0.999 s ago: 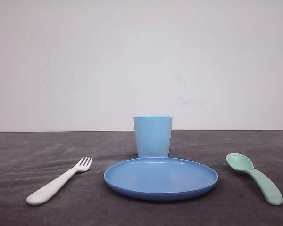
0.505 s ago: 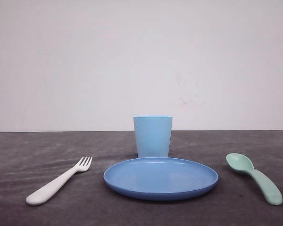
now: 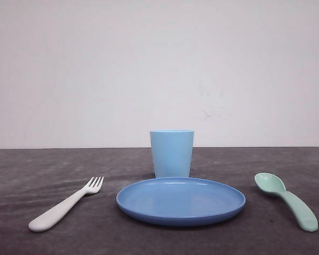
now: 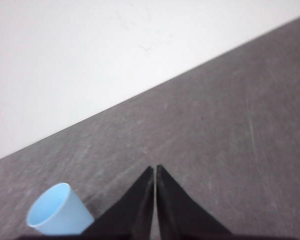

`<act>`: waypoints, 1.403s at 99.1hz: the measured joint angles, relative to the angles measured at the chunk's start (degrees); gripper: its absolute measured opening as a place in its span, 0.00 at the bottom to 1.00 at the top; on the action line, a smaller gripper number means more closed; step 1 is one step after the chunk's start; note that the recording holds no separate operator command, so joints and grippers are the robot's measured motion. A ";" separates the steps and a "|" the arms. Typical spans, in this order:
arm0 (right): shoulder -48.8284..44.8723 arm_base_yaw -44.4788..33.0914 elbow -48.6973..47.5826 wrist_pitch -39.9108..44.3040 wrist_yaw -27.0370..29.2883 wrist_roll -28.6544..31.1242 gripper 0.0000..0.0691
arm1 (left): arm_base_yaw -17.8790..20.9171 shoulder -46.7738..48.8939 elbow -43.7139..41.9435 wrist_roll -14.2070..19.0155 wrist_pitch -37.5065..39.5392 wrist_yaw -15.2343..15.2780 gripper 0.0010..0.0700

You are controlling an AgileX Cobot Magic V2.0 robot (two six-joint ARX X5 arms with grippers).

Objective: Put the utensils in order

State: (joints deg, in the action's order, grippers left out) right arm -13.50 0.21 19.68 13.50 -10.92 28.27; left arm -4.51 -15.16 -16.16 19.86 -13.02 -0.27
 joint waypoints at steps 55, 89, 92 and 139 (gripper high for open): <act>-25.57 7.85 25.66 18.75 -1.09 -20.44 0.01 | -3.30 -27.30 -29.00 -10.16 -15.02 -3.74 0.02; -27.23 9.18 25.66 18.95 -1.07 -20.76 0.54 | -7.04 -29.48 -29.00 -11.04 -18.95 -3.76 0.58; -27.26 9.18 25.66 18.95 -1.09 -20.76 0.55 | -7.74 -30.16 -29.00 -10.62 -19.21 -3.76 0.58; -27.26 9.18 25.66 19.32 -1.09 -20.76 0.56 | -25.20 -49.13 -29.00 -1.49 -17.84 1.64 0.59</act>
State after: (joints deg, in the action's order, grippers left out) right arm -40.75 9.39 45.34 32.82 -12.01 7.51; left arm -29.71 -64.29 -45.17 18.37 -30.85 1.37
